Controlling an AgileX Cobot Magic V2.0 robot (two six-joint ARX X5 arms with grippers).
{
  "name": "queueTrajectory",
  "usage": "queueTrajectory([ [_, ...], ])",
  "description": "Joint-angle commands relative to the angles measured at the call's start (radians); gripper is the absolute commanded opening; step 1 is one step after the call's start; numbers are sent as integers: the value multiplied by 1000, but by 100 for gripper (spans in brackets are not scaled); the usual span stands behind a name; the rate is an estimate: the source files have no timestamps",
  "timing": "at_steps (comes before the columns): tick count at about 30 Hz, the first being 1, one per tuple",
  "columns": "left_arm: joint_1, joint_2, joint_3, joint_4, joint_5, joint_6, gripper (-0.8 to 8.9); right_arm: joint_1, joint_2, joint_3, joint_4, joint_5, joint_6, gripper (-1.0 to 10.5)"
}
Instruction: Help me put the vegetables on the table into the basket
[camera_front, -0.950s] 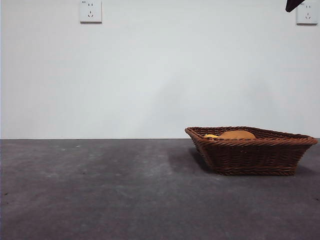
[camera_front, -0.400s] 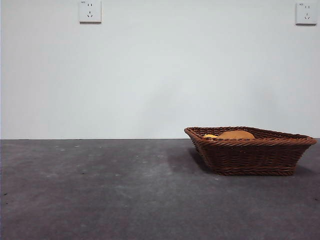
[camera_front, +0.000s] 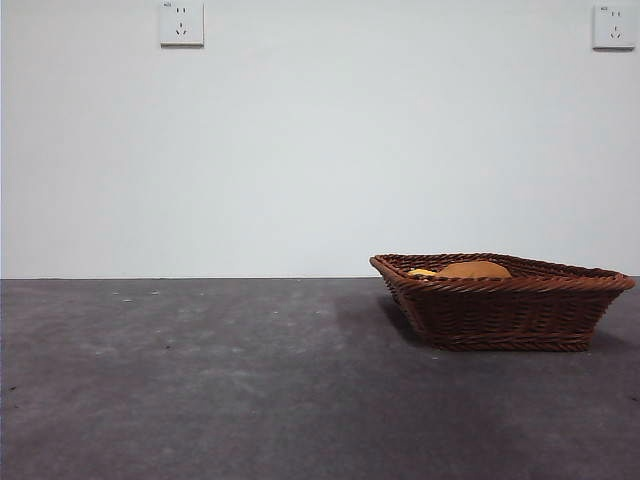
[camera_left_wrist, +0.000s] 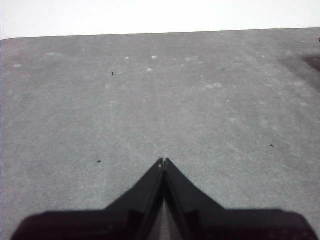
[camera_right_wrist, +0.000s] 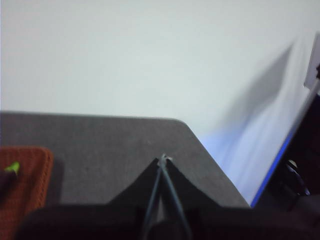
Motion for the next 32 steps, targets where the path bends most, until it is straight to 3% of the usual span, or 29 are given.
queueTrajectory([
  [1,3,0,-11,6,0,-10,-3,-4,-129,-110,12,22,62,0],
  [3,3,0,-11,6,0,-10,-4,-3,-197,-190,15,-3,132,0],
  [5,3,0,-11,6,0,-10,-3,-4,-248,-268,28,-76,156,0],
  [10,3,0,-11,5,0,-10,-4,-4,-347,-431,48,-293,155,0],
  [13,3,0,-11,6,0,-10,-3,-3,-377,-510,106,-363,152,0],
  [17,3,0,-11,6,0,-10,-4,-3,-377,-596,199,-365,153,0],
  [24,3,0,-11,6,0,-10,-4,-4,-377,-604,80,-365,151,0],
  [32,3,0,-11,6,0,-10,-4,-4,-377,-604,84,-357,151,0],
])
